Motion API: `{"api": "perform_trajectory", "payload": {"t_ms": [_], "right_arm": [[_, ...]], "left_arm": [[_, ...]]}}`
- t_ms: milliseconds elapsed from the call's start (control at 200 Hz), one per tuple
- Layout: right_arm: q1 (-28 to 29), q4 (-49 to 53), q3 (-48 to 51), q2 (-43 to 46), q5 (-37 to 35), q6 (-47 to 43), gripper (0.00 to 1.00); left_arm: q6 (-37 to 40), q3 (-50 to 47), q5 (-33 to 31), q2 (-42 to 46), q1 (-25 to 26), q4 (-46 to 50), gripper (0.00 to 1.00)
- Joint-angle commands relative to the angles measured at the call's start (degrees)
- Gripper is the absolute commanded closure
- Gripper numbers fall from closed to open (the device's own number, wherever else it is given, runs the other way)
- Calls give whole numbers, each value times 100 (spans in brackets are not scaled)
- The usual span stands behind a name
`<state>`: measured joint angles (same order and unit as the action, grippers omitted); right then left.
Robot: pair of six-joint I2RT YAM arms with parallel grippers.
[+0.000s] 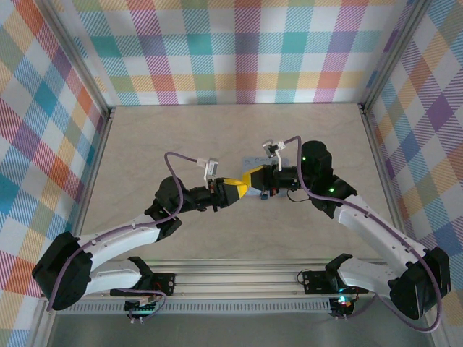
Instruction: Unlock the padlock with the key
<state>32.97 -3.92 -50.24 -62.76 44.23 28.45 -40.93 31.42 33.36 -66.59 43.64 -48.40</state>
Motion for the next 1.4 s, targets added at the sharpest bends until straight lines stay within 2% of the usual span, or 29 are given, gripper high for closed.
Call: {"api": "perform_trajectory", "payload": {"t_ms": [0,105,255,325,485,590,680,805,885,1015,1150,1250,1395], "right_arm": [[29,-249,84,115,147,73,100],[34,-292,93,113,151,107,100],[36,-355,135,105,135,167,100],[34,-332,137,106,103,185,100],[38,-144,90,184,-109,210,86],[25,145,-7,277,-400,231,72],[25,428,-119,380,-696,230,67],[26,770,-265,439,-944,255,65],[25,858,-263,481,-1137,318,58],[29,1347,-127,626,-2028,451,52],[26,1875,386,692,-3067,636,51],[63,1891,989,591,-3569,810,50],[407,1795,1436,201,-4549,787,49]], "left_arm": [[45,128,15,58,59,-256,74],[47,161,37,13,63,-257,79],[59,164,-9,-30,59,-266,100],[84,120,-47,-30,63,-243,100],[235,-24,-242,76,63,38,100],[391,-161,-402,256,55,318,100],[598,-264,-580,506,49,708,100],[883,-354,-760,859,53,1238,100],[1085,-365,-826,1051,49,1594,100],[1433,-404,-1025,1355,51,2154,100],[1794,-495,-1220,1635,49,2733,100],[1993,-624,-1360,1779,55,3026,100],[2089,-815,-1460,1779,63,3271,100]]}}
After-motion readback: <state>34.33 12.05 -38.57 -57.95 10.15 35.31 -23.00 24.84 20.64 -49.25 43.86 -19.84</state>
